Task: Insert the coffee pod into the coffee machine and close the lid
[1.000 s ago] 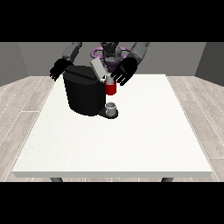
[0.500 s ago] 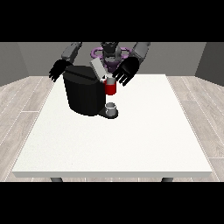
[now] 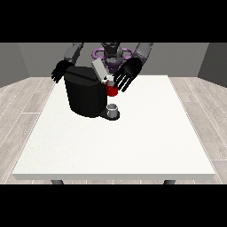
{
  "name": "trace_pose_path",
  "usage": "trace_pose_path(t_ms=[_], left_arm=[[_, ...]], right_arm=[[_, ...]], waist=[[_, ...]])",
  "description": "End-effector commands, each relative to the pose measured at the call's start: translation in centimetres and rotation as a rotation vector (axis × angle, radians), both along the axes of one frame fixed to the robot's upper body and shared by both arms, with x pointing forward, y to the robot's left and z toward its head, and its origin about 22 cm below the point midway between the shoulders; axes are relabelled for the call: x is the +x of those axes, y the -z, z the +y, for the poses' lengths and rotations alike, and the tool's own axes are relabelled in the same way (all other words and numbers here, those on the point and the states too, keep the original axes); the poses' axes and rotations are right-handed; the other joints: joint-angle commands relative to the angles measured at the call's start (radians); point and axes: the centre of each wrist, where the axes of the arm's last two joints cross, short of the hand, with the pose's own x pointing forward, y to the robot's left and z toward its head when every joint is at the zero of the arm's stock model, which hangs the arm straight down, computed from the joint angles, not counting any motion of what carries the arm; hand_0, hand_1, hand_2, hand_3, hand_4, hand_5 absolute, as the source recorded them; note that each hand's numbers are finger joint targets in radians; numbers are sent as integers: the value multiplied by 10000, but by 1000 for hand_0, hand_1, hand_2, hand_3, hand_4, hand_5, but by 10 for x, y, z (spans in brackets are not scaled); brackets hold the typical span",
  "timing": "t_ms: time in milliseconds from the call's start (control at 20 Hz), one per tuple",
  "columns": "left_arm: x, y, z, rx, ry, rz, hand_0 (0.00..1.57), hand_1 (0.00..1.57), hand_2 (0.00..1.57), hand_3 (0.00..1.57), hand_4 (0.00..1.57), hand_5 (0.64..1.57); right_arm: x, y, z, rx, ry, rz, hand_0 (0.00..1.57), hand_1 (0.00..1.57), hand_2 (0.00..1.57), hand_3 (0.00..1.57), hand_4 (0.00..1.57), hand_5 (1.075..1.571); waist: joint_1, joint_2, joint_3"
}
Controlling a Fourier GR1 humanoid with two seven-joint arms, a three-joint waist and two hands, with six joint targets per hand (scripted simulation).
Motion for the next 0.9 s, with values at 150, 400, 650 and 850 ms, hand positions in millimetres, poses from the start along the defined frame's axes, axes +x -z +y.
trace_pose_path(t_ms=[150,400,650,850], left_arm=[[-2,23,11,311,-290,461,0,0,0,0,0,1571],[0,6,-12,525,206,903,0,0,0,0,0,1571],[-3,-4,8,476,23,365,0,0,0,0,0,1571],[-4,33,-5,-354,569,1276,0,0,0,0,0,1571]], right_arm=[[-9,9,-10,228,78,331,0,0,0,0,375,1571],[-11,35,-14,148,554,1102,0,0,0,0,344,1571],[-11,29,-9,46,623,675,0,0,0,0,416,1571],[-17,41,-19,383,914,1419,0,0,0,0,381,1571]], waist=[[-70,-295,-17],[470,-866,-13],[454,-758,-17],[951,-1596,-18]])
